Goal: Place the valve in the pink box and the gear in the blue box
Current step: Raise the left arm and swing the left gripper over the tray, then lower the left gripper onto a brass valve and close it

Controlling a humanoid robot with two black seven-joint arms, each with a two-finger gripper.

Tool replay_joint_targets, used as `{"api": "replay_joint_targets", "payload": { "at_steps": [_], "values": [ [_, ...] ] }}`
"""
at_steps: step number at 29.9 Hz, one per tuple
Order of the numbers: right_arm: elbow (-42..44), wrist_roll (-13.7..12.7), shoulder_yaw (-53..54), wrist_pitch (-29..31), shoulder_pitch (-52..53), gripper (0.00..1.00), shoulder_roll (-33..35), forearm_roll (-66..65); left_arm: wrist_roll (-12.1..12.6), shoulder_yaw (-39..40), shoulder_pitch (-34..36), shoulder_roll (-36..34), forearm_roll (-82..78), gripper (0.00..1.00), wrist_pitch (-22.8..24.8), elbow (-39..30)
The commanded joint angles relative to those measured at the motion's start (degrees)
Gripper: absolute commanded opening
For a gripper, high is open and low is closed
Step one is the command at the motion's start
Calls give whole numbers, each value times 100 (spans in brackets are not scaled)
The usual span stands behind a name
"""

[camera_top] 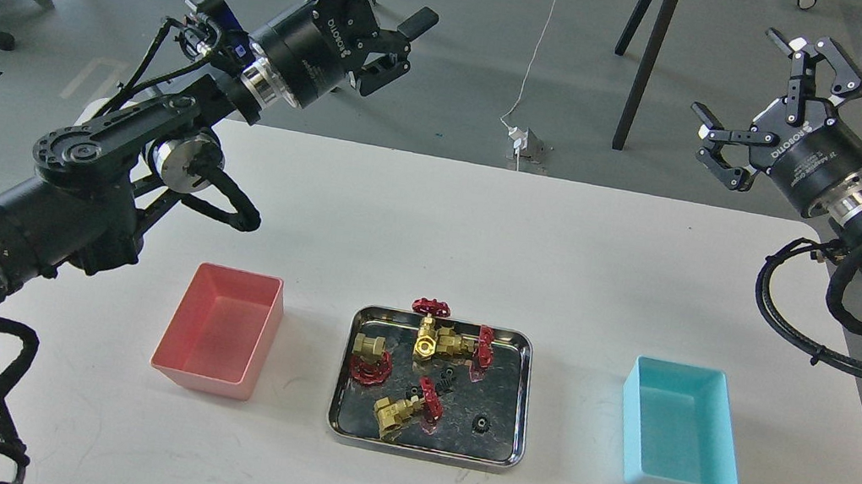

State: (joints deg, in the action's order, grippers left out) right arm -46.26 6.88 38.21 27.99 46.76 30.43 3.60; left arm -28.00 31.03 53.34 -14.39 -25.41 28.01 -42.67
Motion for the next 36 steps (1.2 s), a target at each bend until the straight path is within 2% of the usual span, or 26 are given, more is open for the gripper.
{"api": "replay_joint_targets", "payload": {
  "at_steps": [1, 8, 14, 16, 19, 21, 24, 26, 28, 30, 32, 34, 36],
  "values": [
    [82, 6, 63, 1, -9, 100, -37, 18, 0, 262, -16, -37, 141, 100, -1, 13],
    [91, -11, 512, 1, 289, 100, -3, 44, 0, 799, -86, 94, 1011, 100, -1, 163],
    [99, -55, 521, 1, 668, 100, -20, 61, 0, 878, -104, 955, 985, 100, -1, 5],
    [100, -73, 494, 1, 694, 100, -29, 53, 0, 878, -17, 930, 933, 100, -1, -257],
    [100, -73, 477, -4, 677, 100, -29, 53, 0, 747, 387, 273, 145, 100, -1, -960],
    [108, -73, 485, -4, 633, 100, -29, 53, 0, -22, 852, -403, -253, 100, -1, -1400],
    [117, -55, 503, -4, 475, 100, -37, 53, 0, -2505, 2404, -1125, -324, 100, -1, -1936],
    [117, -55, 547, -22, 396, 100, -37, 61, 0, -4211, 3494, -1390, -455, 100, -1, -2445],
    [117, -55, 495, -31, 387, 100, -46, 61, 0, -5479, 4461, -1557, -962, 100, -6, -2981],
    [117, -55, 485, -74, 387, 100, -107, 61, 0, -6464, 5201, -1610, -1831, 99, -321, -3465],
    [117, -55, 512, -180, 387, 100, -239, 61, 0, -7283, 5581, -1558, -2737, 99, -716, -3861],
    [126, -55, 529, -381, 421, 100, -388, 61, 0, -7926, 5574, -1340, -3442, 99, -1313, -3986],
    [196, -73, 521, -750, 535, 100, -590, 61, 0, -8532, 5364, -770, -3812, 99, -1980, -3925]
  ]
}}
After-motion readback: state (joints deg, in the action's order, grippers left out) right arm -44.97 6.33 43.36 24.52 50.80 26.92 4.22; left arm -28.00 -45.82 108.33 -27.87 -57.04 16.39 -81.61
